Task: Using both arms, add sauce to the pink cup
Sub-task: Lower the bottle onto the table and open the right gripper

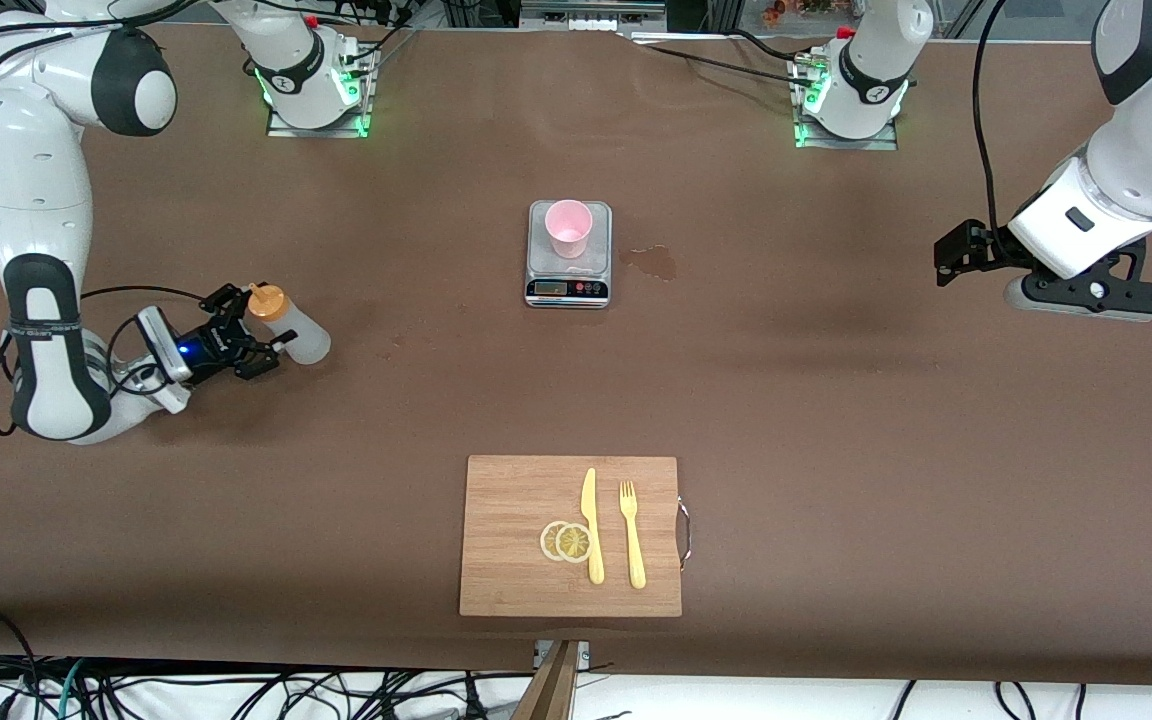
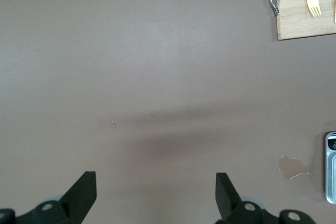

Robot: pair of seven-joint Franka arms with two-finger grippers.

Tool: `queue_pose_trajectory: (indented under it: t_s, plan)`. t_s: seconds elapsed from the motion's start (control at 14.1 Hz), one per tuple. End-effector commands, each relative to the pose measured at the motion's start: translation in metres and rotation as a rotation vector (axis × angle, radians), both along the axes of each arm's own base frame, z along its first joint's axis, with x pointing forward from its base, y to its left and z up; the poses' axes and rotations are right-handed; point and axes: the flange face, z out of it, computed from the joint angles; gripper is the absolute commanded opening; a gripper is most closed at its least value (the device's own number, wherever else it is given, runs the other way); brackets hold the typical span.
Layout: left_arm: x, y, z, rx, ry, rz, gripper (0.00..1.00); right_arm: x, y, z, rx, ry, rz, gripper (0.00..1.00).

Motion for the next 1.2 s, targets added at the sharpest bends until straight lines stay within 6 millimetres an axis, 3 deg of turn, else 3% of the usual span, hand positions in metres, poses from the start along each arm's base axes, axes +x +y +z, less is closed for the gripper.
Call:
queue_pose_trajectory:
  t_s: [0.0,0.28,0.64,0.92,1.13]
  plan:
    - [0.002,-0.002,0.004,-0.023,0.009,-0.012,1.00,0.000,-0.023,0.009,0.005,-0.035,-0.004,1.00]
    - [0.001,-0.002,0.005,-0.023,0.008,-0.009,1.00,0.008,-0.030,0.020,0.007,-0.064,-0.021,1.00]
    - [0.001,-0.002,0.005,-0.023,0.008,-0.009,1.00,0.021,-0.063,0.083,-0.121,-0.070,0.020,1.00]
    - [0.001,-0.002,0.005,-0.023,0.008,-0.009,1.00,0.032,-0.084,0.175,-0.380,-0.101,0.008,1.00]
    - [0.001,-0.002,0.005,-0.023,0.008,-0.009,1.00,0.028,-0.090,0.242,-0.588,-0.063,-0.053,1.00]
